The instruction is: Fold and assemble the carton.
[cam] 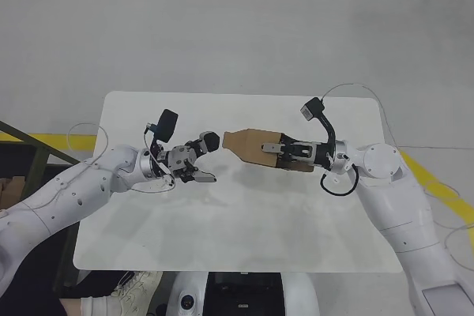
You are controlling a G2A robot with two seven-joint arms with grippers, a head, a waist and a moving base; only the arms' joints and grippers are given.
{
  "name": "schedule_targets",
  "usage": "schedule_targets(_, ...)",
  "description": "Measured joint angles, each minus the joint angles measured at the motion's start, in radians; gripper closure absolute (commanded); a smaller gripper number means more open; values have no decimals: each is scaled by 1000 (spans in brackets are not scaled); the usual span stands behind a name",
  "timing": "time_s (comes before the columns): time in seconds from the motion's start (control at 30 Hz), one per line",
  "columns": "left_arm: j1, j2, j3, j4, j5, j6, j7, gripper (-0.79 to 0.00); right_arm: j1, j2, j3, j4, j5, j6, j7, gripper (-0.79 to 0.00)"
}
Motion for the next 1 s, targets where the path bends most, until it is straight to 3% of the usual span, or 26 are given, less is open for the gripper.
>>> schedule_targets(0.2, 24, 5, -30, -1, -84, 26, -65, -785, 0, 0, 0, 0, 0, 0, 0, 0)
schedule_targets(0.3, 40, 15, -36, -19, -227, 2, -153, -785, 0, 0, 0, 0, 0, 0, 0, 0)
schedule_targets(0.57, 13, 52, -34, -96, -673, 6, -543, -785, 0, 0, 0, 0, 0, 0, 0, 0)
schedule_targets(0.83, -26, 54, -71, -119, -1002, 206, -862, -785, -24, 3, -3, -46, -32, 22, -31, 0)
schedule_targets(1.0, -29, 34, -94, -108, -1045, 287, -969, -785, -26, 4, -5, -55, -35, 27, -32, 0)
